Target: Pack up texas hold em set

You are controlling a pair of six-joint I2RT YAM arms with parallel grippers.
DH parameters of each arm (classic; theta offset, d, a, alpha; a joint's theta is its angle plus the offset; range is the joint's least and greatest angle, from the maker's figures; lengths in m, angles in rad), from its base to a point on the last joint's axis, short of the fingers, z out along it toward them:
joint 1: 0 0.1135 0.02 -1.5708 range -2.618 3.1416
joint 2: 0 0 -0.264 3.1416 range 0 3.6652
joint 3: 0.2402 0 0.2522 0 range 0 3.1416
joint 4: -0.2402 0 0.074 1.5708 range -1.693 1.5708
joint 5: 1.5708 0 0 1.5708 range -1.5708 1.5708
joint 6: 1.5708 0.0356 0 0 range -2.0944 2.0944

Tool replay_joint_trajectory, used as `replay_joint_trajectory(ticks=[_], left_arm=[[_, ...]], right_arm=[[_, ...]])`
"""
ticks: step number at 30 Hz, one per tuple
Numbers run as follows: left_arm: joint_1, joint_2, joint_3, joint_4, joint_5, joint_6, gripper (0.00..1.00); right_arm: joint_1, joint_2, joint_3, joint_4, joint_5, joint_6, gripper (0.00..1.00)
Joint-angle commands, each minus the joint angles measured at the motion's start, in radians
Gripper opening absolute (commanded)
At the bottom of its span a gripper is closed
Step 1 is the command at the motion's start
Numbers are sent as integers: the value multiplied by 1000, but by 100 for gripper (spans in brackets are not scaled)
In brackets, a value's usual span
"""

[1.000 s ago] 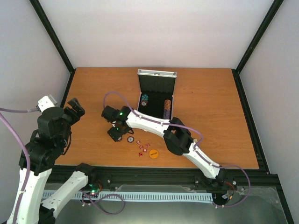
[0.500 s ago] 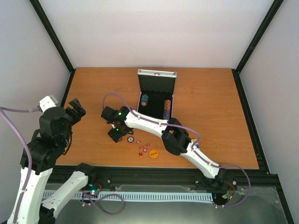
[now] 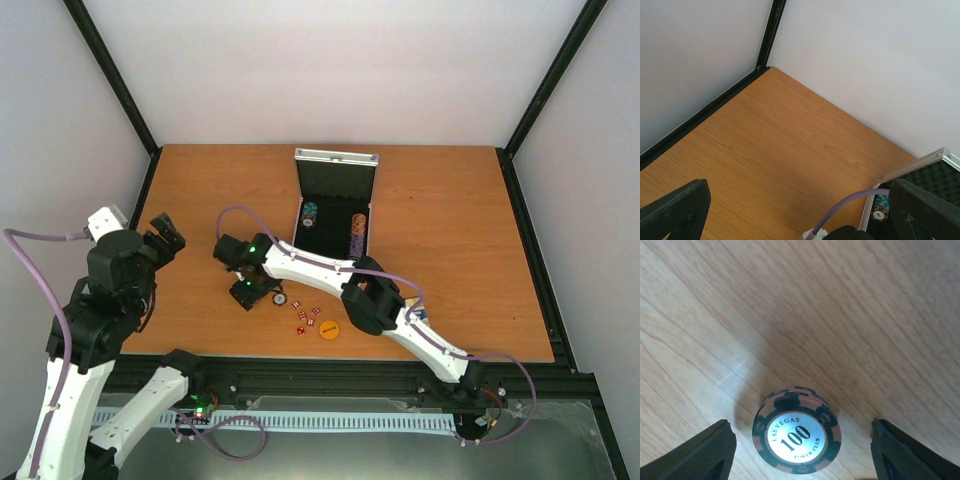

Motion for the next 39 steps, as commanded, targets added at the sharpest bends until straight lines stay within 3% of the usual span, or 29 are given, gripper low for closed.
replay_joint_trajectory(ticks=[1, 16, 19, 39], left_arm=[[4, -18, 2, 18, -1, 28, 100], [4, -36, -11, 14, 3, 20, 100], [4, -42, -13, 11, 4, 20, 100], [4, -67, -16, -3, -5, 20, 100]], right_arm=[[8, 44, 29, -15, 13, 3, 73], [59, 74, 36, -74, 96, 15, 72], [59, 81, 36, -76, 91, 18, 64], [59, 70, 9, -111, 203, 36, 54]])
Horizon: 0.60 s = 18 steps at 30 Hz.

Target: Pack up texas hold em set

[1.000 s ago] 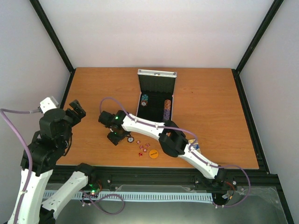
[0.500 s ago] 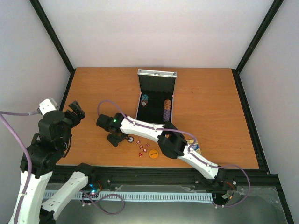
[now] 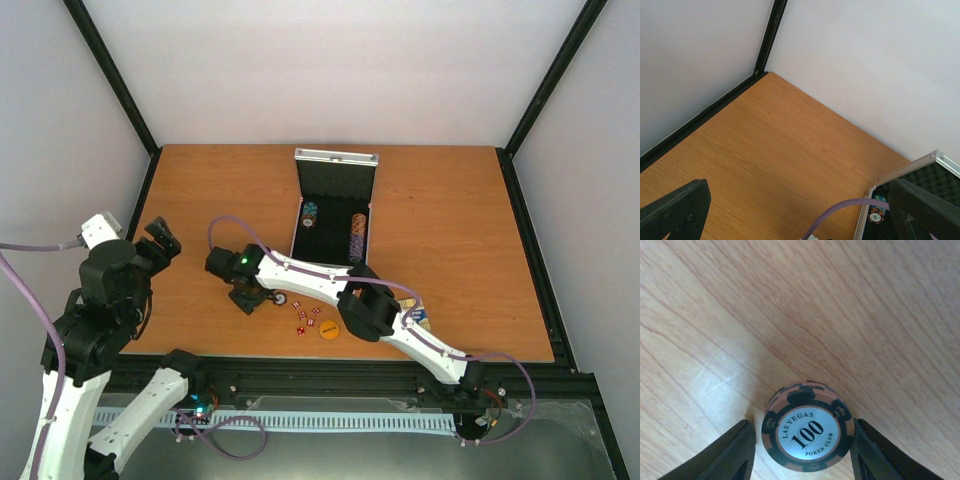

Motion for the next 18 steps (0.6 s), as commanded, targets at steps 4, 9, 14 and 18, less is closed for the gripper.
replay_joint_trajectory(ticks=[4, 9, 14, 18], left_arm=[[4, -17, 4, -9, -6, 12, 100], [4, -15, 3, -7, -6, 12, 100], [4, -9, 3, -9, -3, 11, 100], [4, -10, 3, -11, -3, 6, 100]], right_arm=[[5, 46, -26, -87, 127, 13, 46], [5, 34, -38, -71, 145, 15, 33], [-1, 15, -72, -39, 105, 8, 16], [-6, 4, -94, -22, 93, -6, 3]])
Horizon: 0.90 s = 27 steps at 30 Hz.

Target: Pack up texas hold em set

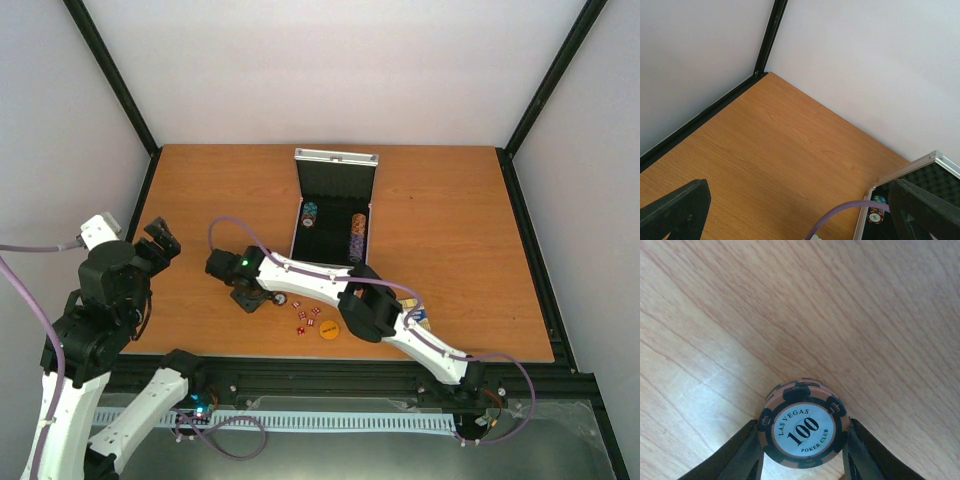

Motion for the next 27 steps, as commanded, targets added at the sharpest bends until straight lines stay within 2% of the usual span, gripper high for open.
replay_joint_trajectory(ticks=[1, 27], left_arm=[[4, -3, 4, -11, -3, 4, 100], [4, 27, -5, -10, 7, 7, 100]], right_arm=[[-13, 20, -64, -29, 5, -22, 3], [-115, -174, -87, 36, -124, -39, 3]])
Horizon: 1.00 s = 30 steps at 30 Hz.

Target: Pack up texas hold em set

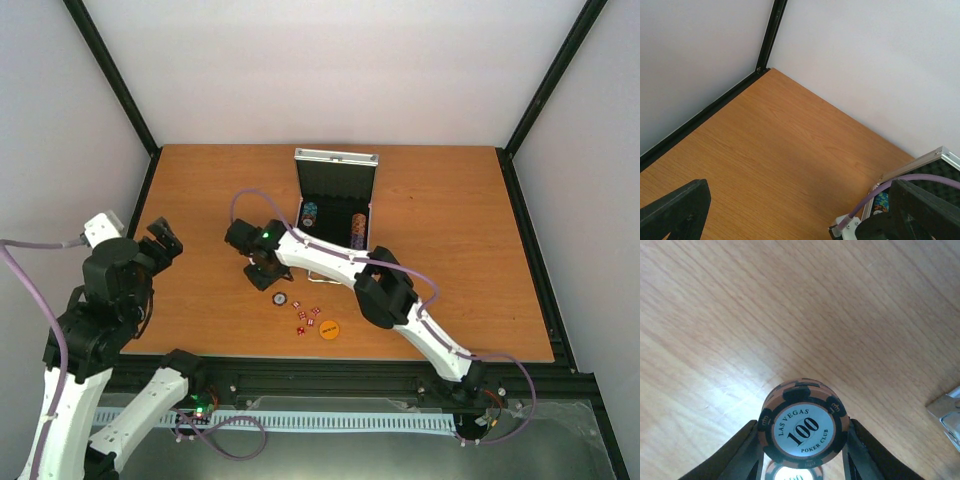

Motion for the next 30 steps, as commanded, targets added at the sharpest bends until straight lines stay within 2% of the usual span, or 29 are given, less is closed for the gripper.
replay_joint_trajectory(ticks=[1, 9, 13, 16, 19, 30], left_arm=[[4, 18, -9, -2, 13, 10, 100], [4, 2, -90, 49, 120, 51, 99], [4, -9, -124, 103, 197, 98, 93], [4, -10, -137, 125, 224, 114, 93], [4, -17, -173, 172, 277, 132, 86], [4, -60, -493, 483, 570, 61, 81]], right_arm=[[0, -87, -2, -5, -18, -12, 3], [-69, -172, -44, 4, -12, 9, 3], [-103, -222, -50, 20, -5, 23, 3], [-136, -249, -54, 26, 1, 30, 3], [-168, -281, -76, 56, -16, 36, 3], [-264, -354, -102, 130, -70, 62, 3]])
